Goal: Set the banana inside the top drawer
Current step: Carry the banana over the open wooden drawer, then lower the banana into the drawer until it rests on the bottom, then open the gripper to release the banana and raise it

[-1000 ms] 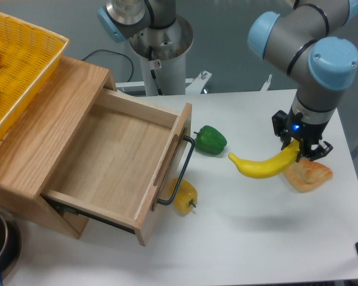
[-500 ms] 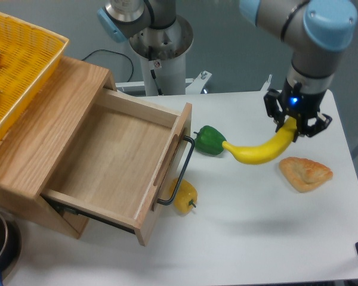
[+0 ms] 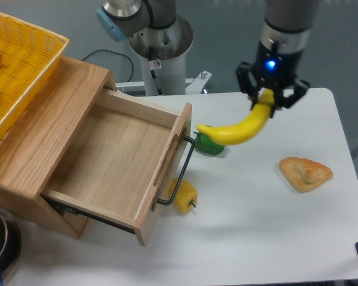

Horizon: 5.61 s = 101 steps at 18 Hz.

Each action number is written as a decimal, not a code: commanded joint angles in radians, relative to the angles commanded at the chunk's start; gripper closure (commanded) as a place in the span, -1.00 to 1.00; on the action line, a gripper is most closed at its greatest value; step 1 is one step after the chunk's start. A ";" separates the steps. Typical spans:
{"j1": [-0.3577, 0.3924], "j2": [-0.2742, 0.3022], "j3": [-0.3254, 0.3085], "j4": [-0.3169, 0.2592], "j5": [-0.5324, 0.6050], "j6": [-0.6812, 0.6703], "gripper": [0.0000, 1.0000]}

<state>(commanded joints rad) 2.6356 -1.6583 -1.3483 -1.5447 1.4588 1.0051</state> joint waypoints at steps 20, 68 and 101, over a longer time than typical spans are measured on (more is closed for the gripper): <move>-0.361 -0.031 -0.098 0.031 0.058 -0.433 0.71; -0.408 -0.169 -0.103 0.074 0.100 -0.592 0.46; -0.401 -0.061 -0.081 0.071 0.092 -0.574 -0.34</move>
<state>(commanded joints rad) 2.2350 -1.7197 -1.4297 -1.4742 1.5509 0.4310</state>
